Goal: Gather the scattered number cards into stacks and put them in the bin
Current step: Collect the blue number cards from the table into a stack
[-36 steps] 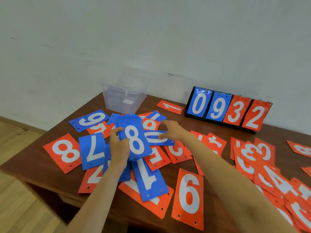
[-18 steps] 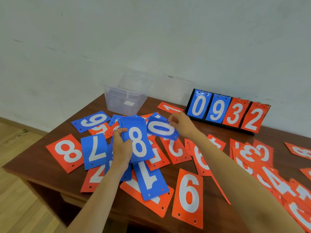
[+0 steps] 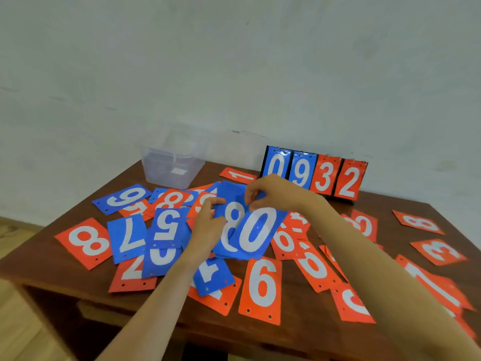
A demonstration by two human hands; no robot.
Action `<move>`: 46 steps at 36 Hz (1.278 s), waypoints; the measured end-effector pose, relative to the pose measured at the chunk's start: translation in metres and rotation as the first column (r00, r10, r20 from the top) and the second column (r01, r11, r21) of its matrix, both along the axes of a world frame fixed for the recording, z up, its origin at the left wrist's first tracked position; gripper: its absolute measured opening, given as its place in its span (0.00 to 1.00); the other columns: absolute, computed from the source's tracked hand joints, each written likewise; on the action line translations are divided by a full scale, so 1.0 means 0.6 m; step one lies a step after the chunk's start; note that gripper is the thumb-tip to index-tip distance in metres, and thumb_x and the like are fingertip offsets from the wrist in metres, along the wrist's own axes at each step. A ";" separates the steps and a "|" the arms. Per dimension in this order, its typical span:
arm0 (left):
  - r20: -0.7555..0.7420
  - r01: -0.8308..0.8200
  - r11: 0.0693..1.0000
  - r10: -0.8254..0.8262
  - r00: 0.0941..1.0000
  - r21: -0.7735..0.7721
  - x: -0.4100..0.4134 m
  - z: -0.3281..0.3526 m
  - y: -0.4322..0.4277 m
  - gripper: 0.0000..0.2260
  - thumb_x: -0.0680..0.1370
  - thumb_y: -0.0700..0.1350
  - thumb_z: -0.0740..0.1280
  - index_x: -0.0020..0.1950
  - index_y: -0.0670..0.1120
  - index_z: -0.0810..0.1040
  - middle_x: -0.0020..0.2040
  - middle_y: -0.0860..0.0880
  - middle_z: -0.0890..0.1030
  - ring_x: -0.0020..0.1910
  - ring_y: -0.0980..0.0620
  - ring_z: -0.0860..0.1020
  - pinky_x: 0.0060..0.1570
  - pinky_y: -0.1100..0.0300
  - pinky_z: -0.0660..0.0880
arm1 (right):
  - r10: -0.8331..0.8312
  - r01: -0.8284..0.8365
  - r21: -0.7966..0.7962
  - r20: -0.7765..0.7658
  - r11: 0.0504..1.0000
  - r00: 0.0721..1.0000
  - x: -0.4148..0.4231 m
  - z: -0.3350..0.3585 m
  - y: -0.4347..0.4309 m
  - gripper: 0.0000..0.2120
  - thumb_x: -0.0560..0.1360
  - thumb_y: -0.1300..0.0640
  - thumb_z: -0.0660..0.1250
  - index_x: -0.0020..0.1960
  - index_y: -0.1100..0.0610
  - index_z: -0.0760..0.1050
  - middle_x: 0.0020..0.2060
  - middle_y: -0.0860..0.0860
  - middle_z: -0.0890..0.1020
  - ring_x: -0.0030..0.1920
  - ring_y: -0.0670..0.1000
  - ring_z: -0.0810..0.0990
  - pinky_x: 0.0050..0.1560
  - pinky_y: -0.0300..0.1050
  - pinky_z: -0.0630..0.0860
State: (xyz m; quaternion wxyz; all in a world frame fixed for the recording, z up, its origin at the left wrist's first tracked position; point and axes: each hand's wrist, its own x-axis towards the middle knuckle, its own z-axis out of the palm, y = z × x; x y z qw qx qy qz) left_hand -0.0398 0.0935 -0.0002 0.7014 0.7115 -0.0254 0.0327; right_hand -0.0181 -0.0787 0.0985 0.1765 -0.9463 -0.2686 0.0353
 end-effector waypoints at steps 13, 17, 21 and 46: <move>-0.033 0.143 0.982 -0.148 0.988 -0.119 -0.012 -0.004 -0.011 0.13 0.76 0.36 0.66 0.56 0.51 0.73 0.58 0.52 0.76 0.56 0.49 0.79 0.53 0.49 0.79 | -0.026 -0.004 0.083 0.364 0.997 0.931 0.027 -0.046 0.027 0.16 0.69 0.51 0.74 0.52 0.54 0.74 0.48 0.47 0.77 0.47 0.44 0.72 0.48 0.38 0.72; -0.033 0.074 0.983 -0.081 0.996 -0.169 0.001 -0.011 -0.001 0.14 0.77 0.36 0.66 0.59 0.50 0.72 0.54 0.56 0.75 0.50 0.59 0.79 0.40 0.62 0.80 | -0.136 0.063 0.263 0.271 0.963 0.953 0.059 -0.070 0.019 0.24 0.70 0.52 0.74 0.63 0.54 0.71 0.56 0.48 0.73 0.55 0.43 0.69 0.52 0.27 0.66; -0.073 -0.017 0.989 0.007 0.997 -0.150 0.028 -0.027 0.022 0.16 0.77 0.37 0.66 0.59 0.53 0.72 0.55 0.56 0.74 0.52 0.54 0.79 0.42 0.54 0.81 | -0.280 0.232 0.315 0.116 0.920 0.953 0.108 -0.100 0.014 0.24 0.71 0.50 0.72 0.64 0.56 0.71 0.60 0.51 0.73 0.60 0.49 0.72 0.58 0.41 0.71; -0.136 -0.313 0.949 0.307 0.942 -0.025 0.162 -0.093 0.106 0.19 0.77 0.34 0.63 0.63 0.52 0.70 0.57 0.54 0.73 0.49 0.56 0.76 0.34 0.67 0.77 | -0.654 0.653 -0.099 -0.241 0.751 0.717 0.408 -0.245 0.091 0.23 0.65 0.41 0.75 0.44 0.57 0.68 0.42 0.53 0.73 0.52 0.56 0.75 0.40 0.45 0.67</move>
